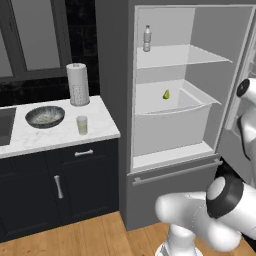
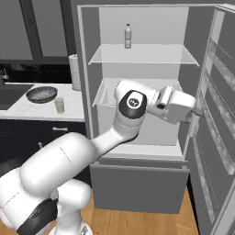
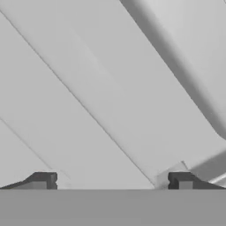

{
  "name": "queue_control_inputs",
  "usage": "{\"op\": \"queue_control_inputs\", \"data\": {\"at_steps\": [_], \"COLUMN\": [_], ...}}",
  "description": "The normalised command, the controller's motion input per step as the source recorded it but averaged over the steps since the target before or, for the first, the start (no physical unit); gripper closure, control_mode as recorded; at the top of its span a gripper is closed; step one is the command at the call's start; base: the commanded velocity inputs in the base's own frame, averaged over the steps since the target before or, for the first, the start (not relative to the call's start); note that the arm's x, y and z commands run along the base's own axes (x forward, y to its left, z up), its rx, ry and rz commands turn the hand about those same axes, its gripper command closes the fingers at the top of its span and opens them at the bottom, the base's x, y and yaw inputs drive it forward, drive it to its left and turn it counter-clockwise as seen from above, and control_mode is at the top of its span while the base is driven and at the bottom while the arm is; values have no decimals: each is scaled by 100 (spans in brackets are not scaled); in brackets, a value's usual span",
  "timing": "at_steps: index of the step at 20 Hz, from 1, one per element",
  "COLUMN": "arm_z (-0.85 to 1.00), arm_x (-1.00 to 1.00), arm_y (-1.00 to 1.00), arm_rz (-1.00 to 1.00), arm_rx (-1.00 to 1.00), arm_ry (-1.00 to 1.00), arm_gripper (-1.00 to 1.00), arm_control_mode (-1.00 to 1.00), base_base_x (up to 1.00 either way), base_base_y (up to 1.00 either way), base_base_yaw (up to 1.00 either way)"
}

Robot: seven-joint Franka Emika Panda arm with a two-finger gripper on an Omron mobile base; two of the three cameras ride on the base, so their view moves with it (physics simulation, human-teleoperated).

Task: Grab a lemon wedge from the fridge and one ice cube from the ice bowl, and put them in the glass of lemonade.

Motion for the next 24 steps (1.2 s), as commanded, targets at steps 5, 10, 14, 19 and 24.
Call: {"op": "queue_control_inputs", "data": {"at_steps": [5, 10, 14, 19, 24], "arm_z": [45, 19, 1, -9, -24], "arm_x": [-59, -2, 0, 0, 0], "arm_y": [76, 83, 89, 92, 97], "arm_rz": [12, 23, 37, 49, 56], "arm_rx": [9, 28, 39, 45, 42], "arm_ry": [-8, -12, -4, 0, 0], "arm_gripper": [-100, -100, -100, -100, -100], "arm_control_mode": [-100, -100, -100, -100, -100], "base_base_x": [0, 0, 0, 0, 0], "base_base_y": [0, 0, 0, 0, 0], "base_base_yaw": [0, 0, 0, 0, 0]}}
